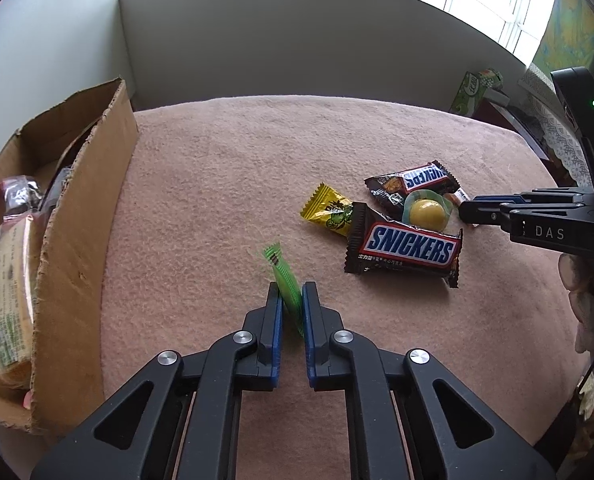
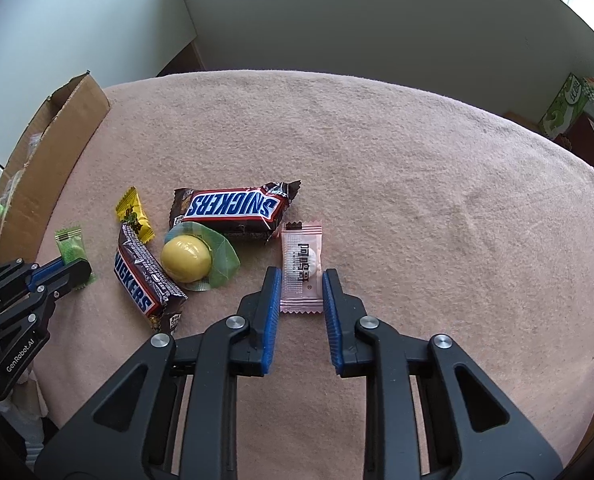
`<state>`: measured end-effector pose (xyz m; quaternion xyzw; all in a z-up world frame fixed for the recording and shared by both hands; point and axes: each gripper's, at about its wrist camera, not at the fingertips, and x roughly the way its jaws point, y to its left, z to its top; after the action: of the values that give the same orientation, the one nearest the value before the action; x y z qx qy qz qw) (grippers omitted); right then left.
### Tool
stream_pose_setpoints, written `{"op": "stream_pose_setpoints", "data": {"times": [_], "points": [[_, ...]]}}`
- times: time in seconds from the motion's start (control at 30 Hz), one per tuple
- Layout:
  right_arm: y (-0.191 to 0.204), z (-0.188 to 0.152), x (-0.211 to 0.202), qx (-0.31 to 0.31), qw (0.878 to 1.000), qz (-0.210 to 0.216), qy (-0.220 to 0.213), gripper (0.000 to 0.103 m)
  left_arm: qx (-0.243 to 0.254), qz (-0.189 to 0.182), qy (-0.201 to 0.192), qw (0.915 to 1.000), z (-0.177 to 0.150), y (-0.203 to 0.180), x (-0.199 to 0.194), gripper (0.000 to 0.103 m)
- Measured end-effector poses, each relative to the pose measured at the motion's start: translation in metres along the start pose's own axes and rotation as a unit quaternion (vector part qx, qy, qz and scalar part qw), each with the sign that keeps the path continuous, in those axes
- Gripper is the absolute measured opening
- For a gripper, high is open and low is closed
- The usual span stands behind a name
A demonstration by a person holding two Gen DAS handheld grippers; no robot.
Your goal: Organize snacks
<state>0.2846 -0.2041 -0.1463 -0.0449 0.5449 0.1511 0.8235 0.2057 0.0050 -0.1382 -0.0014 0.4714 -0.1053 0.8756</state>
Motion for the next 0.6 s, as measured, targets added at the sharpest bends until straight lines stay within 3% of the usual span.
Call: {"op": "stream_pose_setpoints", "data": {"times": [0.13, 0.6], "points": [[0.0, -0.007, -0.005, -0.001, 1.0, 0.003, -0.004, 0.022, -0.017, -0.018, -0.006, 0.9997, 0.001, 0.005, -0.007, 0.006], [0.0, -0.013, -0.018, 0.007, 1.0, 0.004, -0.015, 0.022, -0.022, -0.022, -0.025, 0.9992, 0.0, 0.013, -0.027, 0.006]]}}
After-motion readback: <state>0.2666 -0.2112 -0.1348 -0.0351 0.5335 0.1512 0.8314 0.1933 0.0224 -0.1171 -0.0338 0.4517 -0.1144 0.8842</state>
